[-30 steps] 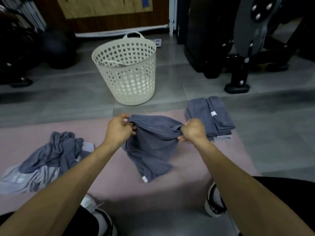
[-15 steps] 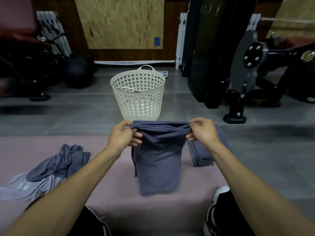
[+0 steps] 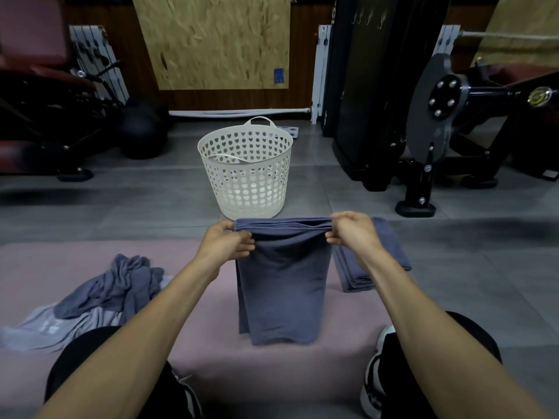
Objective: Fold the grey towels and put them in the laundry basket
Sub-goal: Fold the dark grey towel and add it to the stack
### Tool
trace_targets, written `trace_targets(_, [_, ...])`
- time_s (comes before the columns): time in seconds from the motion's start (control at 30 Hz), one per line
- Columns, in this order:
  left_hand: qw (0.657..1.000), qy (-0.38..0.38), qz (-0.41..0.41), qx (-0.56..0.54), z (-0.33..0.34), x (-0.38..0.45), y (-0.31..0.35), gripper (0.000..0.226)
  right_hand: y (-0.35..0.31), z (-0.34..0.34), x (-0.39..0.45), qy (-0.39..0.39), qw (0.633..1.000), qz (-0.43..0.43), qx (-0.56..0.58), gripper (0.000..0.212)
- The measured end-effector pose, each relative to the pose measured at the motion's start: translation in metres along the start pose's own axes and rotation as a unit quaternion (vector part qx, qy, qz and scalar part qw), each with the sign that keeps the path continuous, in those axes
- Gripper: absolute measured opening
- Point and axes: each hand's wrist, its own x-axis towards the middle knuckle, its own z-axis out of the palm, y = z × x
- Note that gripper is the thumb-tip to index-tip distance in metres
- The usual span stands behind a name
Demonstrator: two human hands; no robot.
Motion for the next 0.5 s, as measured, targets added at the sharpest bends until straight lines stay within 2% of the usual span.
trace_targets(0.07, [0.993, -0.012, 0.049, 0.106, -0.007, 0.001, -0.006, 0.016, 0.004, -0.004, -0.004, -0.020, 0.989, -0.066, -0.134, 0.030])
trace_targets(0.1, [0.975, -0.003, 0.092, 0.203, -0.011, 0.000, -0.008, 0.015, 0.004, -0.007, -0.008, -0.020, 0.971, -0.099, -0.217, 0.024])
trace_targets(0.17, [0.909, 0.029, 0.161, 0.385, -0.014, -0.002, -0.012, 0.021, 0.006, -0.010, -0.012, -0.001, 0.935, -0.144, -0.323, 0.006])
trace_targets(0.2, [0.889, 0.031, 0.178, 0.420, -0.014, -0.004, -0.011, 0.026, 0.007, -0.012, -0.014, 0.010, 0.927, -0.158, -0.340, 0.009])
trace_targets(0.27, [0.895, 0.008, 0.199, 0.398, -0.014, -0.008, -0.006, 0.026, 0.006, -0.015, -0.016, 0.050, 0.917, -0.197, -0.343, 0.021])
trace_targets(0.37, [0.945, -0.039, 0.188, 0.265, -0.015, -0.011, 0.007, 0.018, -0.004, -0.020, -0.018, 0.081, 0.926, -0.243, -0.278, 0.022])
trace_targets(0.43, [0.955, -0.060, 0.148, 0.250, -0.014, -0.010, 0.011, 0.016, -0.008, -0.020, -0.014, 0.049, 0.931, -0.219, -0.287, 0.023])
trace_targets(0.5, [0.947, -0.076, 0.105, 0.295, -0.012, -0.001, 0.010, 0.015, -0.003, -0.018, -0.005, 0.011, 0.927, -0.186, -0.326, 0.023])
